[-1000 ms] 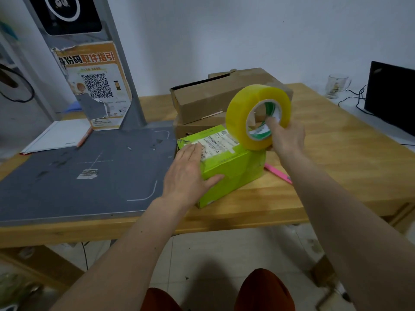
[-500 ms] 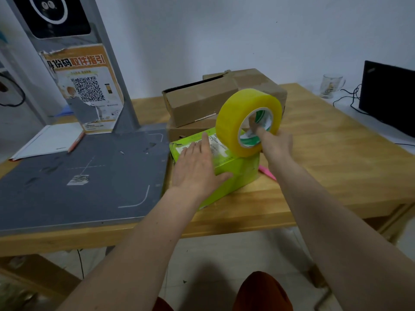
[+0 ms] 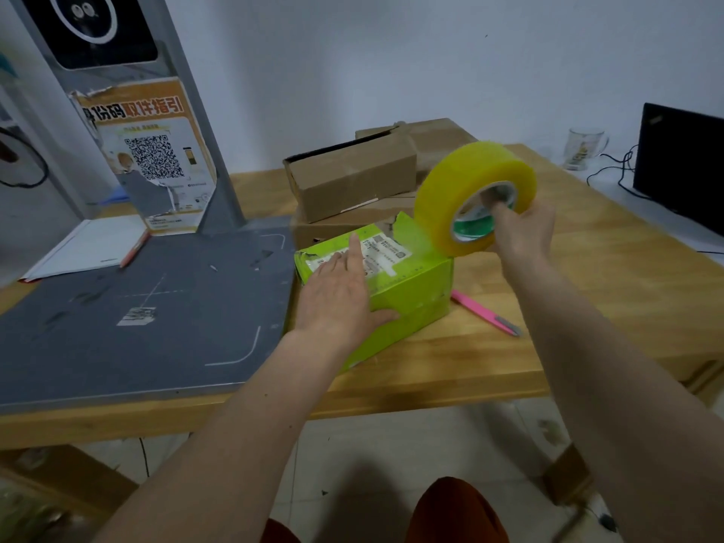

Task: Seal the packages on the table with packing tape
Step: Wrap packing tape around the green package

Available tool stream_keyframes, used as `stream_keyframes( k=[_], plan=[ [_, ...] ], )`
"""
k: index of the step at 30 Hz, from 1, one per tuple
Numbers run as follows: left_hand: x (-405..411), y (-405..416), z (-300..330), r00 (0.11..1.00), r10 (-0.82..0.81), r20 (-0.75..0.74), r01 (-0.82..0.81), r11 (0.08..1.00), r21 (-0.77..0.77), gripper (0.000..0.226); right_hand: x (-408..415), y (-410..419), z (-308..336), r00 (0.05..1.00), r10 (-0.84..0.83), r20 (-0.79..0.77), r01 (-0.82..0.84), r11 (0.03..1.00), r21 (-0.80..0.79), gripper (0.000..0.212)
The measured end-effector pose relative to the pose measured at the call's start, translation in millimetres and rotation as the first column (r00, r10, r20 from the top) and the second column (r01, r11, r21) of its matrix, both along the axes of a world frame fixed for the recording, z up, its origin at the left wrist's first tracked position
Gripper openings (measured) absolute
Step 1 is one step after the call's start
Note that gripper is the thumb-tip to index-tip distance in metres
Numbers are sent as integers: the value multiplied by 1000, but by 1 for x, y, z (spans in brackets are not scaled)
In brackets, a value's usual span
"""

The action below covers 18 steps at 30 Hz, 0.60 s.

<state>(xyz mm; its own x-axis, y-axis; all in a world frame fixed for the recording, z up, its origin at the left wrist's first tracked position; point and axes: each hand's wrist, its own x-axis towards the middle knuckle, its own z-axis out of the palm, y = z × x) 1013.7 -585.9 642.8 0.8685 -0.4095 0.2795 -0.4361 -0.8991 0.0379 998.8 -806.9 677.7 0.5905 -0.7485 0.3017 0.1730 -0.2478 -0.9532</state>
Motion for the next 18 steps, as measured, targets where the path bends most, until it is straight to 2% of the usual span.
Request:
stream_keyframes(
  k=[5,7,9,11,13,14,16,18],
  plan=[
    [-1,0,0,1000,0,10,0,1000,-1,127,1,-7,-3,999,-40,-35,43,993,109,23],
    [-1,0,1,1000,2,12,-2,1000,1,126,5,-4,-3,998,-22,-51,33,971,238,23],
    [-2,-1,1,1000,5,12,-5,1000,9,125,8,1,-7,999,-1,-48,23,890,455,31],
    [-2,-1,1,1000,7,15,-7,1000,22,125,11,10,-12,996,87,9,-70,735,674,35],
    [-3,-1,3,1000,6,9,-7,999,37,124,12,21,-18,971,211,110,-214,569,794,20],
    [-3,-1,5,1000,5,-1,-5,999,44,125,11,24,-21,960,243,141,-251,516,819,9],
    [-3,-5,10,1000,5,-31,-4,998,59,126,9,25,-27,951,261,165,-276,482,832,2],
    [-1,-14,18,998,17,-67,-11,996,90,127,7,23,-31,952,258,167,-281,513,811,20]
  ],
)
